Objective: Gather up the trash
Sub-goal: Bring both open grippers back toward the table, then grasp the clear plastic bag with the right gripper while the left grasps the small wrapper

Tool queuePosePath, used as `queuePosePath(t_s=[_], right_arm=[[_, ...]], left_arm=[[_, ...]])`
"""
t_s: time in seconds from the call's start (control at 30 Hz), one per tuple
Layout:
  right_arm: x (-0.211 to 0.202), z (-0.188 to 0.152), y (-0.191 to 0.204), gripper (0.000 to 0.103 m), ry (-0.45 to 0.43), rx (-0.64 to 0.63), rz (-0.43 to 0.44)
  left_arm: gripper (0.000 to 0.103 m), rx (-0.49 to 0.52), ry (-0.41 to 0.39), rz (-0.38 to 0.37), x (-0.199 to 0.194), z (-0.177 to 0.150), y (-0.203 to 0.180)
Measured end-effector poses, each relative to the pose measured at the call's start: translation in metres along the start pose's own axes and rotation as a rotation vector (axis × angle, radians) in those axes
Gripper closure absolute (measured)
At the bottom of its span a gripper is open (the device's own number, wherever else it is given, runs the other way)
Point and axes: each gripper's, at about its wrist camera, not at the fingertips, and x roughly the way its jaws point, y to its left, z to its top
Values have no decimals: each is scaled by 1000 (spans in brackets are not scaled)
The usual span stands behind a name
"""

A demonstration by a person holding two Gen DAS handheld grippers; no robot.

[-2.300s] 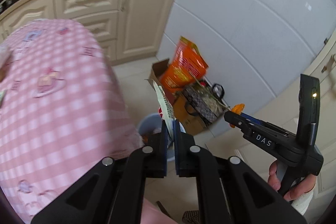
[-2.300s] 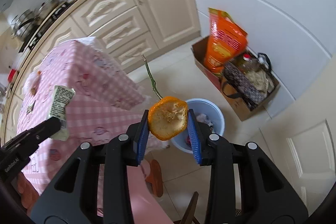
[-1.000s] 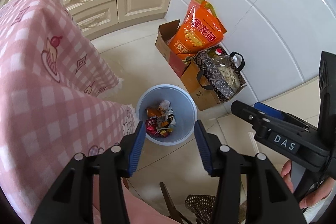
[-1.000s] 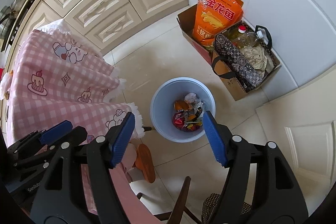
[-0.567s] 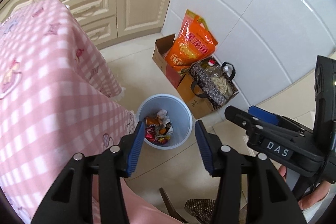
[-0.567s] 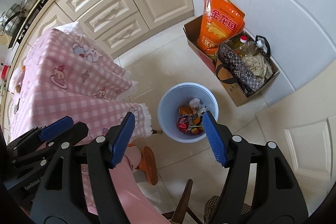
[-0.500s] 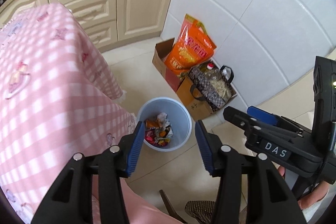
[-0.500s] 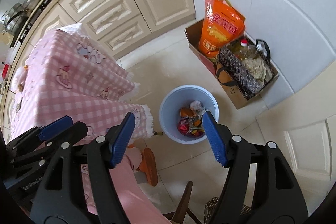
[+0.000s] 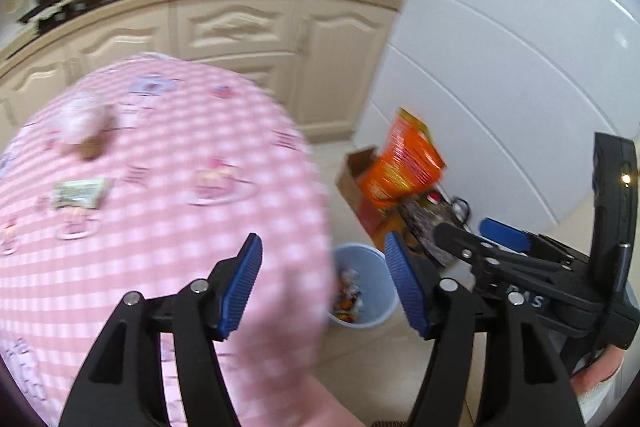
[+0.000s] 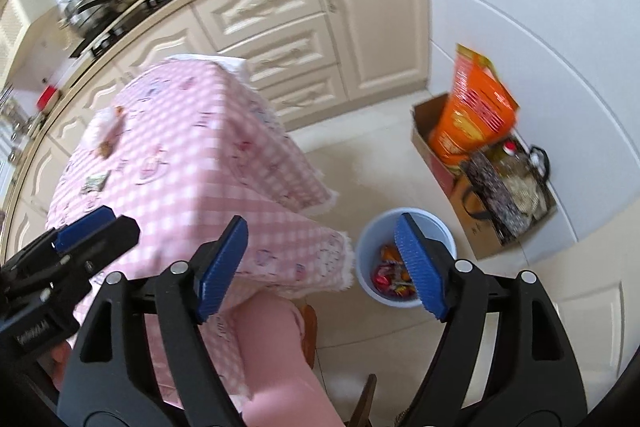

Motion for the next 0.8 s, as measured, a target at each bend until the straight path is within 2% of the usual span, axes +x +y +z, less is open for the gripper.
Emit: queuePosePath(t_s=[0.23,0.43,0.6,0.8], right_arm=[[10,14,64,24,4,-102,65],[26,28,106,23,17,-160,110],[45,39,134,22,40,-210,121],[77,53,157,22,86,-249,138]], left_arm=[[36,-90,-70,116,-33,8,62],[30,-148,-81,177,-37,17,108],[26,-196,-55,211,-28,23,148],[25,-265,43,224,8,21,195]])
